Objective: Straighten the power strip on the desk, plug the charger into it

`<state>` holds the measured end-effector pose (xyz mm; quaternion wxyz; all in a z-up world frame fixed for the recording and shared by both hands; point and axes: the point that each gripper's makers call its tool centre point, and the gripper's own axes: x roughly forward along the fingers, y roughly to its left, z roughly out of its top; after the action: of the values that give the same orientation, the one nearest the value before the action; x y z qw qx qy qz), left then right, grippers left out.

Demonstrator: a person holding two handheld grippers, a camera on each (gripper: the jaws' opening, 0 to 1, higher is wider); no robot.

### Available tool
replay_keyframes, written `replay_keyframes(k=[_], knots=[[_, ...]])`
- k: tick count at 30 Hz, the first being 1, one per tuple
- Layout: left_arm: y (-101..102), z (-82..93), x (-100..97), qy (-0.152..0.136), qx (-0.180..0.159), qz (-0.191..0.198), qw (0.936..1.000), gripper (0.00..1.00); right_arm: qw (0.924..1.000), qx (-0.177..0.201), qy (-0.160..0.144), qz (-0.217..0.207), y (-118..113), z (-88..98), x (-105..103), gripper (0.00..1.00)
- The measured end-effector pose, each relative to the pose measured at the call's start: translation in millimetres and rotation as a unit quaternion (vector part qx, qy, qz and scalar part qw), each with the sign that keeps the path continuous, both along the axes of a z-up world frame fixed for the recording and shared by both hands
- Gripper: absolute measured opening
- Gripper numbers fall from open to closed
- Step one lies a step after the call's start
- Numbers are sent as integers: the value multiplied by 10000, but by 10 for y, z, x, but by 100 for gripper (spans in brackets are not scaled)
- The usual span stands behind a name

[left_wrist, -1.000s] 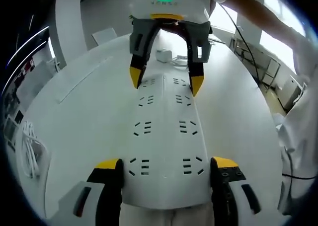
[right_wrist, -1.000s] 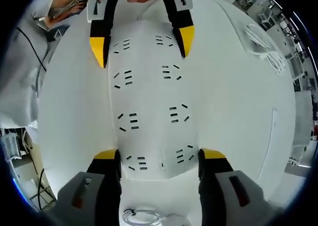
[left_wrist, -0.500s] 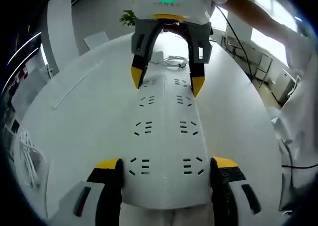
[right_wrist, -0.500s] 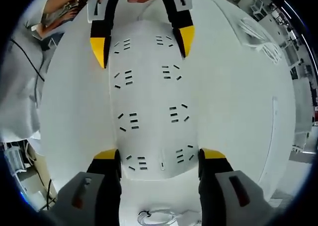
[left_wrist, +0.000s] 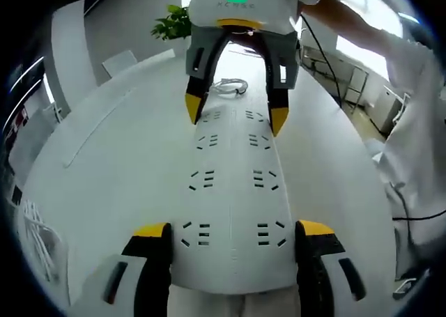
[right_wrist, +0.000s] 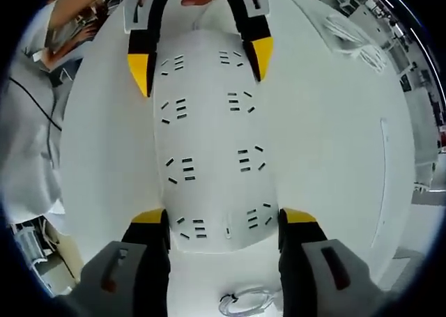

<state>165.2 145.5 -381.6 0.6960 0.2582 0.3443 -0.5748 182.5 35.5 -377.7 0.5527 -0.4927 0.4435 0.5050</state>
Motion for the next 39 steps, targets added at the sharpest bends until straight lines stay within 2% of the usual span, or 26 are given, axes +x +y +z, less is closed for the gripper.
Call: replay_keyframes(k=[14, 19, 39], knots=[[-18, -5, -17, 6, 7, -251, 9997, 73, 9993, 66, -43, -365, -18, -7, -109, 62], [-1, -10, 64, 16, 28, -304, 9995, 73, 9989, 46, -38, -463, -22, -8, -135, 62], [-23, -12, 56, 6, 43, -361, 9993, 73, 9966, 84, -75, -812, -28, -8, -224, 63]])
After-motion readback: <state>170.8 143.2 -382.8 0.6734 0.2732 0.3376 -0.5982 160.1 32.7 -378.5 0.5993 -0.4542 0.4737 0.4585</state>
